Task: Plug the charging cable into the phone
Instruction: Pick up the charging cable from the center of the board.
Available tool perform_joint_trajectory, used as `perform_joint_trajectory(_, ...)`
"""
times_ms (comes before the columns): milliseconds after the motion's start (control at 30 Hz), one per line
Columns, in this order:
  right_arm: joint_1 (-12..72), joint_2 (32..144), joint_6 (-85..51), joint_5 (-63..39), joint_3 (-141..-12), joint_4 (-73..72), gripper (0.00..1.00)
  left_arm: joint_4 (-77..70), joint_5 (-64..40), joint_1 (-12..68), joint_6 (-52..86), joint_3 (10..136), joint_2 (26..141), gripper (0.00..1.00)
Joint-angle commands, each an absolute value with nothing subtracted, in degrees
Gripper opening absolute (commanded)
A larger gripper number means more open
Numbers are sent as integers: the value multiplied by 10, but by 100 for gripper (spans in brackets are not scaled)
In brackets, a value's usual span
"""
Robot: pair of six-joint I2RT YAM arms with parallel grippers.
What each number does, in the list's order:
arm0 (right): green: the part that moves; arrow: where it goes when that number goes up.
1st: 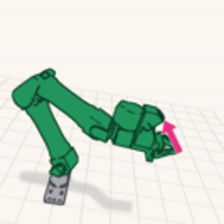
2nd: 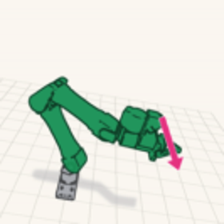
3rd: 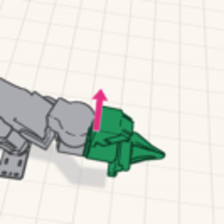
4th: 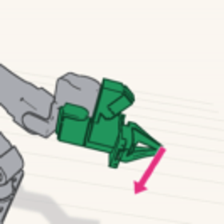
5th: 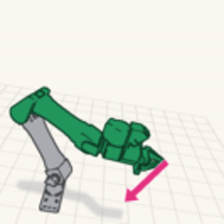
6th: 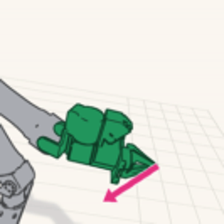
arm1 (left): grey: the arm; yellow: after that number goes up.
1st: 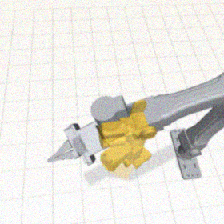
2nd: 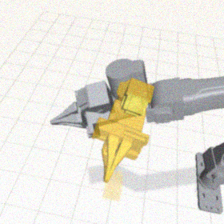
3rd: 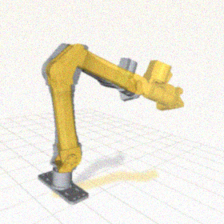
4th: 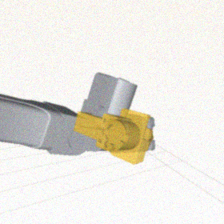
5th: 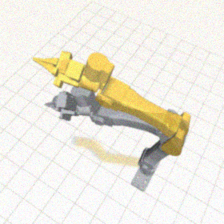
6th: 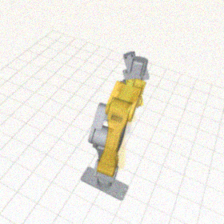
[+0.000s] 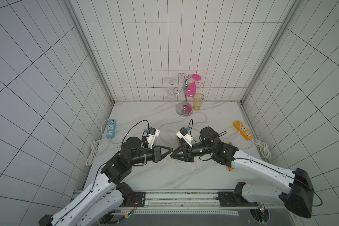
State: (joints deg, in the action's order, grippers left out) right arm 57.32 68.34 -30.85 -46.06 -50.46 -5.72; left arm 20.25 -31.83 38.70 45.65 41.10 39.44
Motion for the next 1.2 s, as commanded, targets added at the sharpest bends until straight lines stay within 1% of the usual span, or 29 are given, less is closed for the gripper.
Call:
perform_joint_trajectory(0, 568, 677, -315, -476, -509, -86, 19, 183, -323, 390, 460, 403, 382, 0)
perform_joint_trajectory(233, 567, 678, -327, -477, -501, -103, 10, 176, -321, 390, 467, 396, 383, 0)
perform_joint_trajectory(367, 567, 679, -337, -476, -498, -115, 0, 178, -315, 390, 472, 393, 381, 0)
perform_joint_trajectory(433, 566, 678, -338, -472, -497, -118, 0, 181, -309, 390, 475, 395, 381, 1)
perform_joint_trajectory(467, 566, 676, -338, -468, -495, -118, 0, 189, -303, 390, 475, 398, 381, 10)
perform_joint_trajectory(500, 566, 674, -338, -463, -492, -118, 0, 204, -289, 390, 475, 404, 381, 22)
perform_joint_trajectory(567, 564, 670, -333, -454, -487, -113, 0, 241, -250, 390, 476, 420, 380, 63)
perform_joint_trajectory(600, 563, 668, -331, -450, -484, -107, 0, 267, -219, 390, 479, 432, 379, 80)
perform_joint_trajectory(633, 562, 665, -326, -445, -480, -101, 0, 294, -180, 390, 486, 443, 379, 87)
perform_joint_trajectory(667, 561, 662, -320, -440, -477, -94, 0, 323, -134, 390, 494, 454, 376, 90)
perform_joint_trajectory(700, 561, 659, -311, -430, -473, -82, 0, 349, -92, 389, 504, 464, 372, 96)
perform_joint_trajectory(733, 561, 656, -301, -419, -470, -64, 0, 373, -47, 386, 516, 473, 368, 98)
perform_joint_trajectory(800, 559, 649, -289, -397, -459, -39, 0, 434, 27, 370, 543, 494, 374, 99)
perform_joint_trajectory(833, 559, 644, -288, -386, -448, -35, 0, 467, 42, 350, 550, 505, 390, 99)
perform_joint_trajectory(967, 558, 634, -291, -367, -424, -30, 0, 530, 15, 290, 554, 518, 487, 99)
perform_joint_trajectory(1067, 559, 631, -294, -359, -417, -26, 0, 580, 36, 257, 566, 529, 584, 99)
perform_joint_trajectory(1167, 558, 629, -293, -356, -417, -20, 0, 593, 37, 226, 558, 545, 675, 99)
